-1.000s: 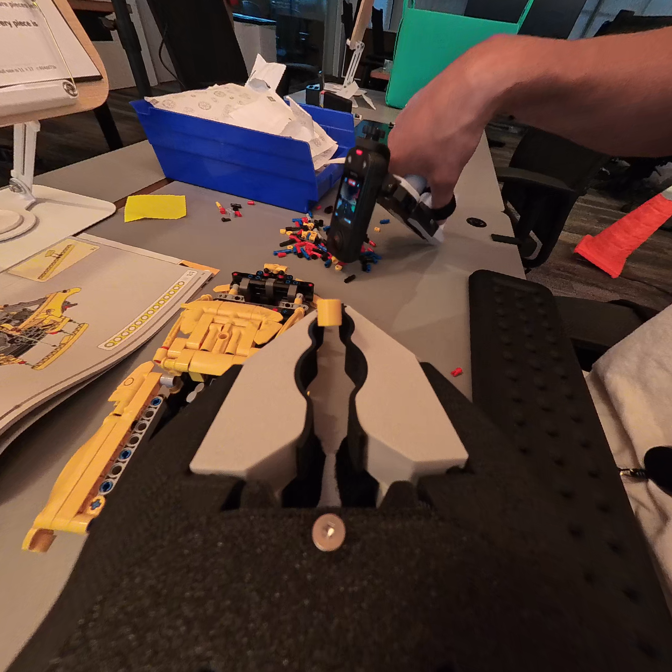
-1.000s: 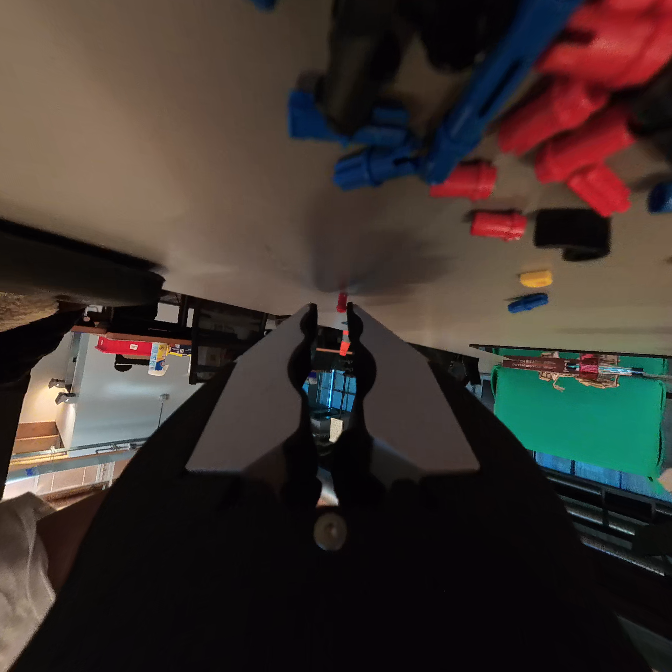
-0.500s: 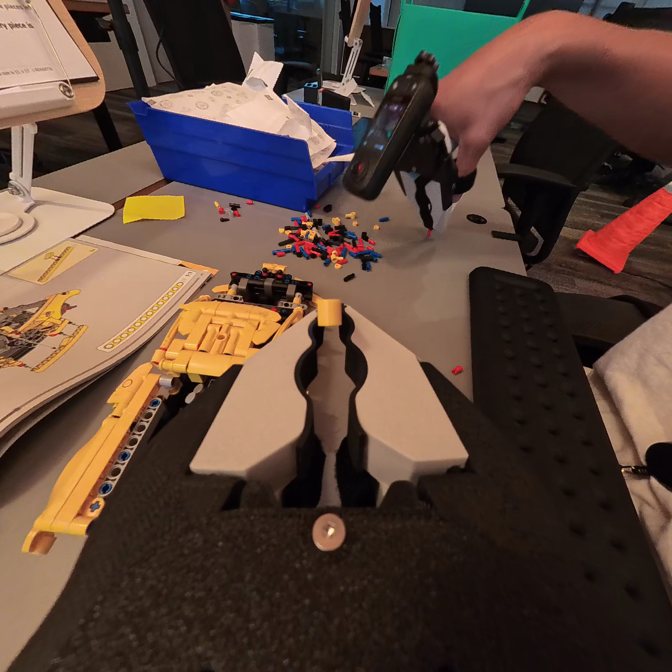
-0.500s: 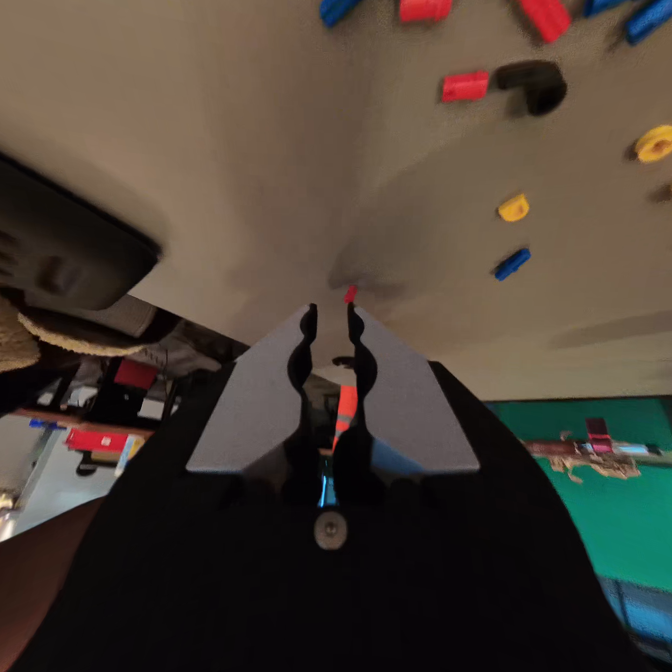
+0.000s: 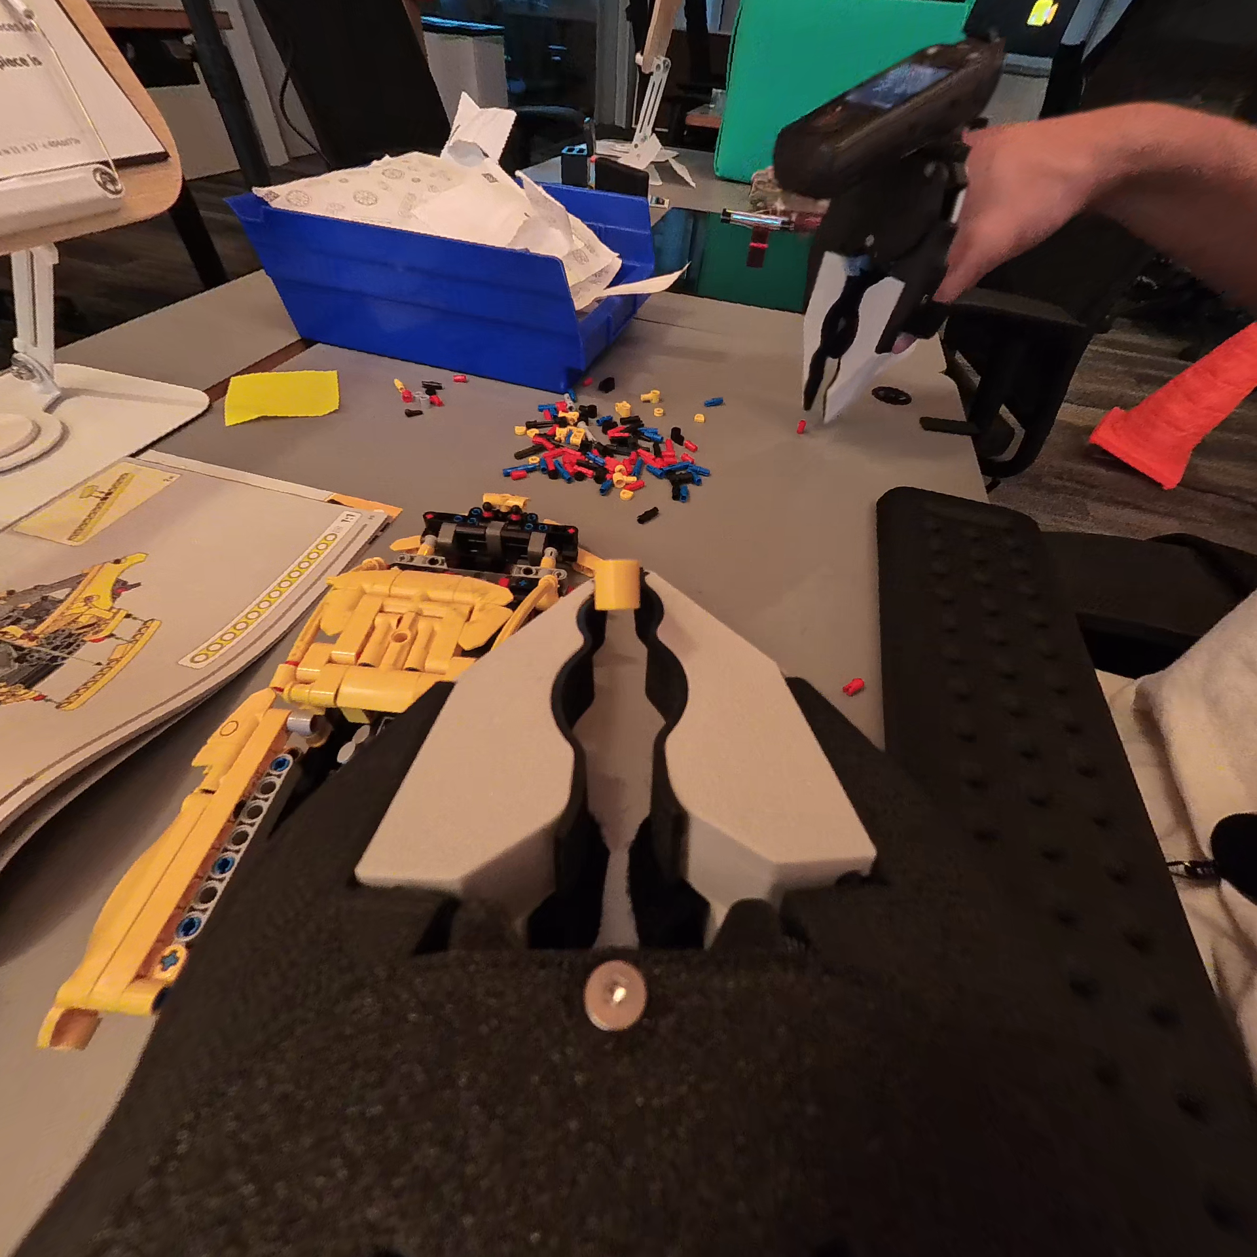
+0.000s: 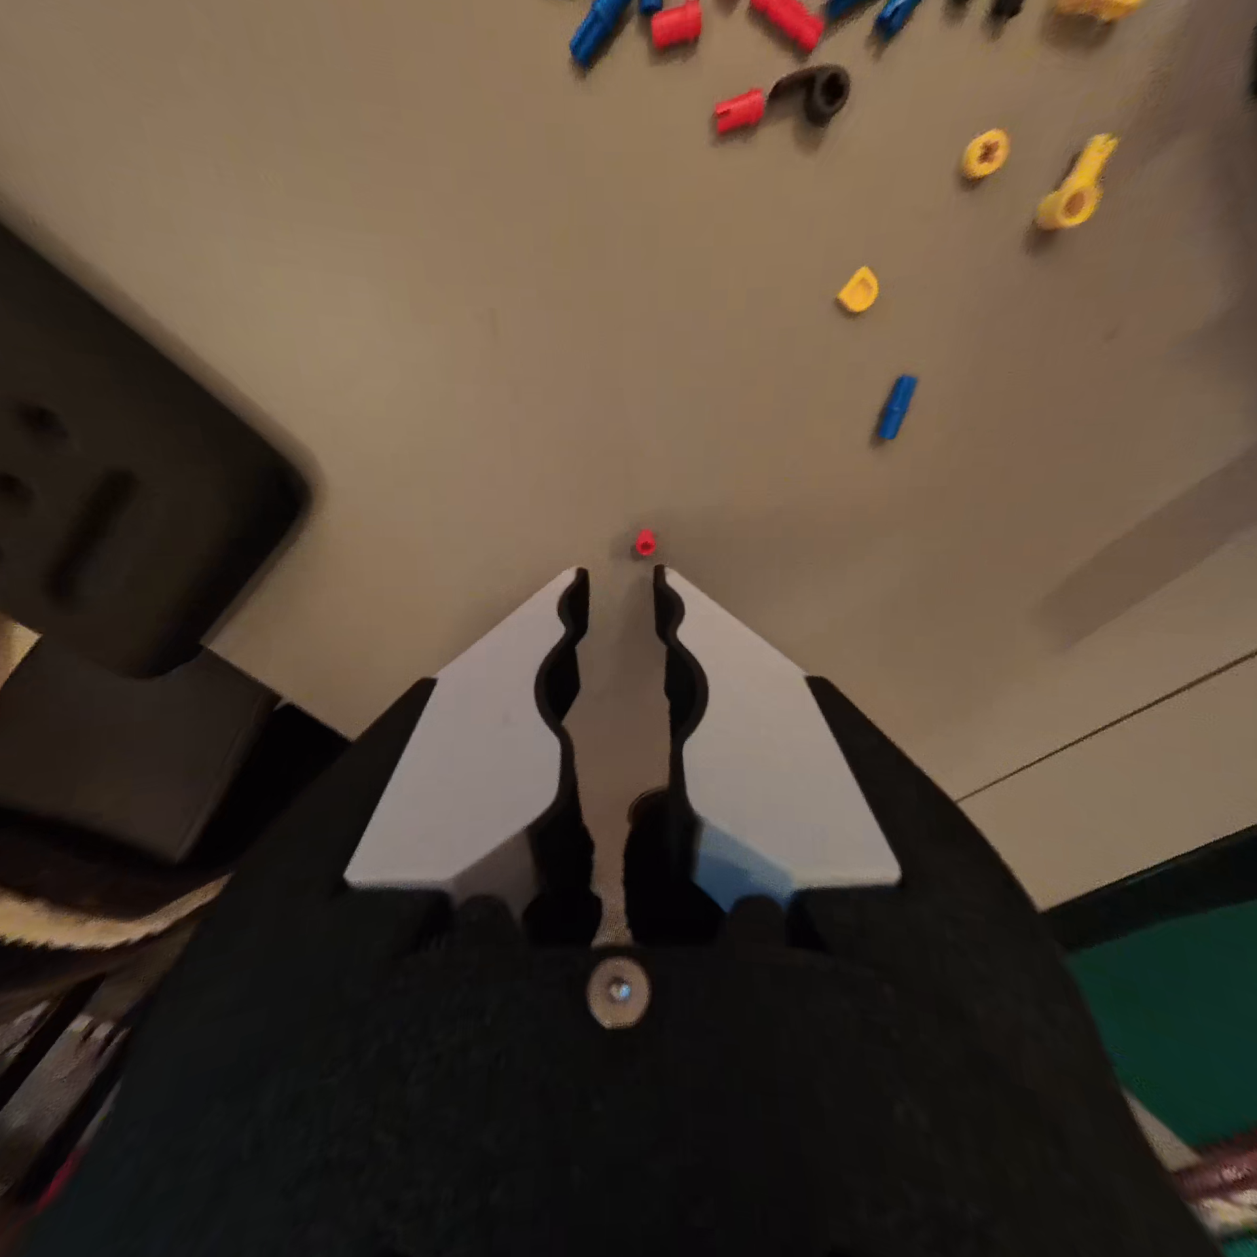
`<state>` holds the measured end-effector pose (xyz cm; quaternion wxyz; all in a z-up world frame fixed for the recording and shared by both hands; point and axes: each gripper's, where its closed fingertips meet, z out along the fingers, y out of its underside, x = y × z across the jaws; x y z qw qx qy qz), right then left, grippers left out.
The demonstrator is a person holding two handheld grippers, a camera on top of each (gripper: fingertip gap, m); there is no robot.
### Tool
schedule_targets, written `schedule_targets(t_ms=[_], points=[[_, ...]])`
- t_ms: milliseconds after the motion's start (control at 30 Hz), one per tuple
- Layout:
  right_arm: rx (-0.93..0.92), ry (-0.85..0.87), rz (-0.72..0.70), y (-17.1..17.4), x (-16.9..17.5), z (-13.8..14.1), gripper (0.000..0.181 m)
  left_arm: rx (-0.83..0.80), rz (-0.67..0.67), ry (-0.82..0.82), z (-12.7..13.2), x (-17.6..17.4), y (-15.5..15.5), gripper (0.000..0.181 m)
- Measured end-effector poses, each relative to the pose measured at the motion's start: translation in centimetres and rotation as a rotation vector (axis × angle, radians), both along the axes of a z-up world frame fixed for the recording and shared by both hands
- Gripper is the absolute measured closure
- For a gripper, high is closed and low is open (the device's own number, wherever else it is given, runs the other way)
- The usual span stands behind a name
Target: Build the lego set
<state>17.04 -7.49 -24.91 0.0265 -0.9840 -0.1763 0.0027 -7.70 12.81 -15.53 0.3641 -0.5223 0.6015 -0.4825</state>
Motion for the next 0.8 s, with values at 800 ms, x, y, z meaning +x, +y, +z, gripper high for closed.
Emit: schedule_targets(t_ms=[800], points=[[0.172,0.035,0.028,0.8,0.5,-1.2,0.177,0.002,0.008,0.010,-0.3,0.1,0.2,0.174]])
